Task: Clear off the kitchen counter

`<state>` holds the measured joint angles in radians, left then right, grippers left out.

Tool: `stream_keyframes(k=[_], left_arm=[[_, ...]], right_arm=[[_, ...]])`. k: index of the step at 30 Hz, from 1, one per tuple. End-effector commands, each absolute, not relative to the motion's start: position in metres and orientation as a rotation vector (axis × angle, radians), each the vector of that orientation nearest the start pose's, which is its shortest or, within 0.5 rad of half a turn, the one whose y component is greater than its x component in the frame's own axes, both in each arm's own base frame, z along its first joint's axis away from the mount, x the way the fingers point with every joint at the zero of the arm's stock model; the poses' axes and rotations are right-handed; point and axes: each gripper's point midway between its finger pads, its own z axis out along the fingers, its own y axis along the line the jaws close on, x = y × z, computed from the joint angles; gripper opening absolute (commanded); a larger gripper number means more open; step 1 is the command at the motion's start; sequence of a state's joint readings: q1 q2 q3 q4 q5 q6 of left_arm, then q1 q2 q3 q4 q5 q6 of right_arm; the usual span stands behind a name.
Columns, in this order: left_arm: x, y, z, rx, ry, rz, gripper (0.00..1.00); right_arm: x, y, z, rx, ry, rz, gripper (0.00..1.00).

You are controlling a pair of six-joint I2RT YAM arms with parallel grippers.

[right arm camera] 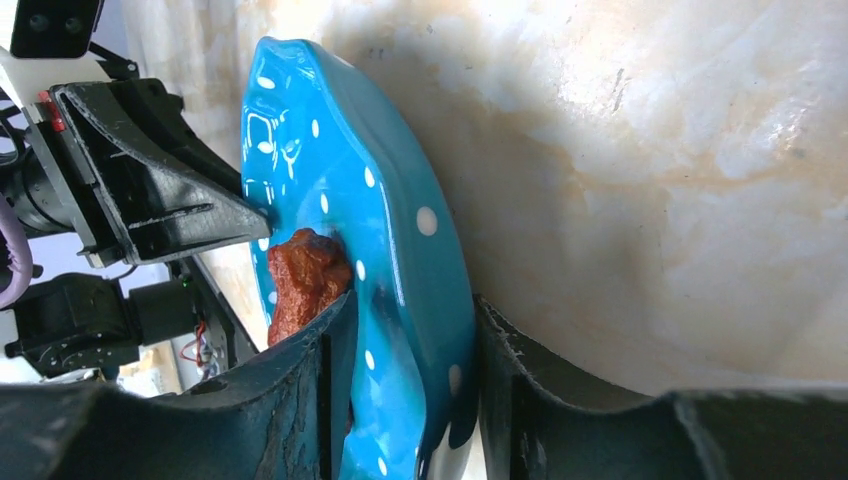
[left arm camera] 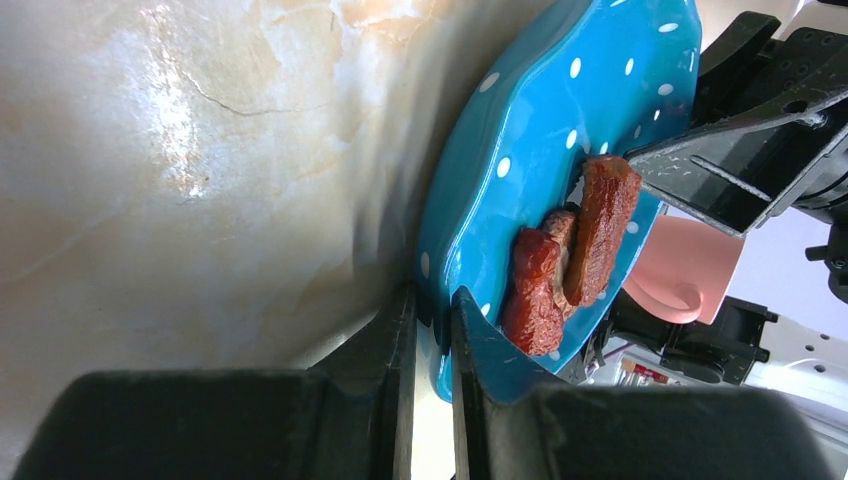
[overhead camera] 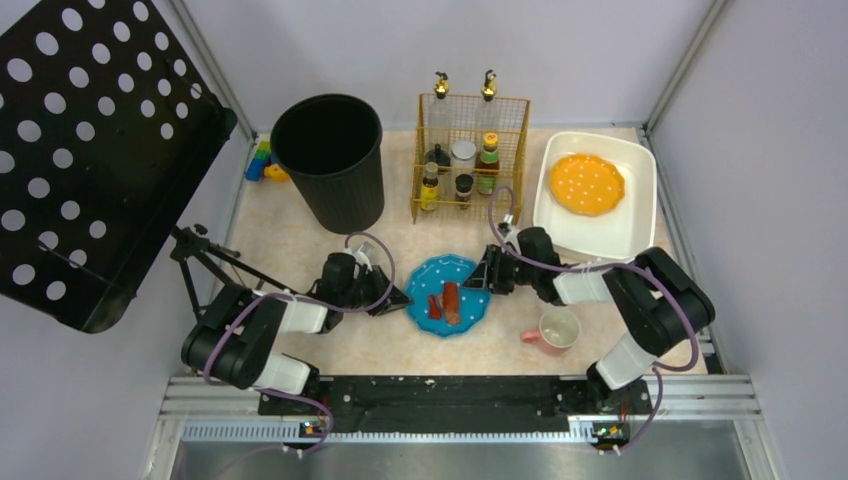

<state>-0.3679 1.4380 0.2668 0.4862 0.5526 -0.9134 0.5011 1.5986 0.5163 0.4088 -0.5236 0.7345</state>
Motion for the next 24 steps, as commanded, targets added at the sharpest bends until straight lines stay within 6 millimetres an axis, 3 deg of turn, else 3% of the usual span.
stream_keyframes(k=[1, 7, 12, 22, 24], left_arm=[[0.203, -0.201, -0.001, -0.390, 2.534, -1.178, 0.00], [0.203, -0.201, -0.001, -0.387, 2.534, -1.178, 0.00], [0.204, -0.202, 0.002, -0.376, 2.529, -1.193, 0.00], [0.209, -0.207, 0.015, -0.353, 2.502, -1.225, 0.00], [0.210, -0.207, 0.020, -0.348, 2.495, -1.226, 0.04]], right_arm=[[0.241, 0.274, 0.039, -0.071, 2.396, 1.273, 0.42], [0.238, 0.274, 0.042, -0.069, 2.379, 1.290, 0.28], [0.239, 0.274, 0.050, -0.063, 2.353, 1.305, 0.02], [0.238, 0.277, 0.079, -0.040, 2.257, 1.379, 0.00], [0.237, 0.277, 0.084, -0.032, 2.245, 1.393, 0.00]])
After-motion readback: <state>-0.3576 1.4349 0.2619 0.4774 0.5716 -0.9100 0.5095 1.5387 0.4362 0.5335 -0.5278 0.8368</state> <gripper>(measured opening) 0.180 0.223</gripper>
